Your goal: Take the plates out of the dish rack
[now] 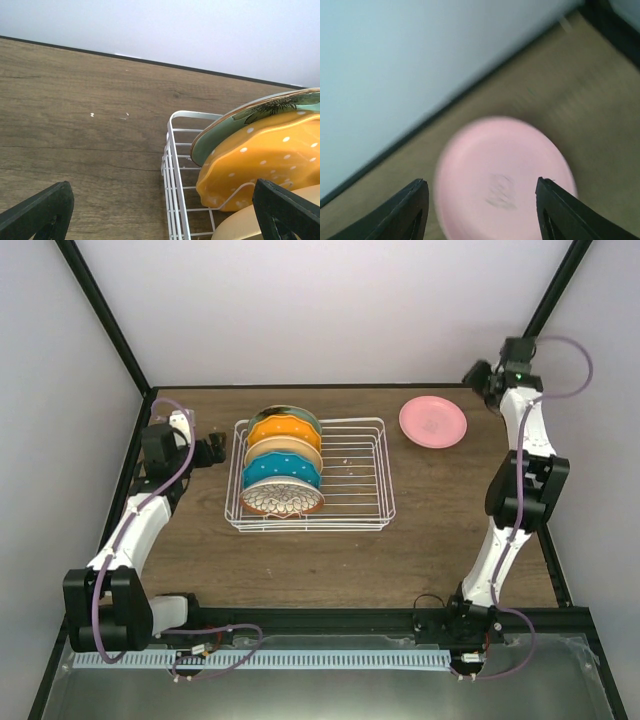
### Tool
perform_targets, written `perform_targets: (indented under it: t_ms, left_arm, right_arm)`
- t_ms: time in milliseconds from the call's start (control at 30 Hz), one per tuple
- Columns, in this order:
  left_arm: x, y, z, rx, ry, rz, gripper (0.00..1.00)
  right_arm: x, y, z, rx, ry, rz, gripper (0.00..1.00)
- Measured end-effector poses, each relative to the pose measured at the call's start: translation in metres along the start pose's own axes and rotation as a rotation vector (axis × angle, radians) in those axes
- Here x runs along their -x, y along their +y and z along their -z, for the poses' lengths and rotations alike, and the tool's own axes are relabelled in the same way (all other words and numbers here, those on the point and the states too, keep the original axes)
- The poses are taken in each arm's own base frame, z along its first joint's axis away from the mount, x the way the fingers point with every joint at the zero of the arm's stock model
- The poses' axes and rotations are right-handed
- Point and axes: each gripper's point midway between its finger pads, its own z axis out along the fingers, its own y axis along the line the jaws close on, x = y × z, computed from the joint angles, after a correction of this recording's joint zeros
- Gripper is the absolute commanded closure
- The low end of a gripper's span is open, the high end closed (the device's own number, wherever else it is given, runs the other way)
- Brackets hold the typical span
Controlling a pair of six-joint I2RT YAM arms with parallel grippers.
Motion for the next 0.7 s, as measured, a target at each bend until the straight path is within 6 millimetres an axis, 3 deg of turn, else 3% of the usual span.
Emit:
perform_targets:
  t_ms: [100,167,233,267,367,433,533,600,700]
  left_arm:
    - [0.000,0.000,0.000,0.000,0.002,-0.007,0.00]
    - [-0.002,0.001,-0.002,0.001,0.006,-0.012,0.00]
    - [-0.003,0.001,-0.004,0.002,0.014,-0.011,0.00]
    - [-0.004,0.002,-0.005,0.002,0.017,-0.010,0.00]
    - [-0.005,0.002,-0.006,0.003,0.023,-0.010,0.00]
    - [-0.005,0.002,-0.006,0.003,0.024,-0.011,0.00]
    - [-0.005,0.002,-0.006,0.005,0.026,-0.012,0.00]
    - [-0.005,0.002,-0.006,0.005,0.026,-0.012,0.00]
    - [-0.005,0.002,-0.006,0.004,0.026,-0.013,0.00]
  right_arm:
    - [0.031,0.076,0.052,0.170,-0.143,0.243,0.38]
    - [0.017,0.144,0.095,0.323,-0.202,0.430,0.38]
    - [-0.026,0.216,0.138,0.509,-0.237,0.649,0.39]
    - [-0.058,0.247,0.158,0.602,-0.247,0.763,0.41]
    - [-0.182,0.306,0.205,0.866,-0.203,1.075,0.42]
    - [-0.258,0.313,0.224,0.997,-0.134,1.217,0.43]
    - [-0.331,0.295,0.236,1.090,-0.049,1.359,0.44]
    - [-0.358,0.281,0.243,1.118,-0.023,1.427,0.45]
    - [-0.381,0.268,0.262,1.162,-0.031,1.504,0.46]
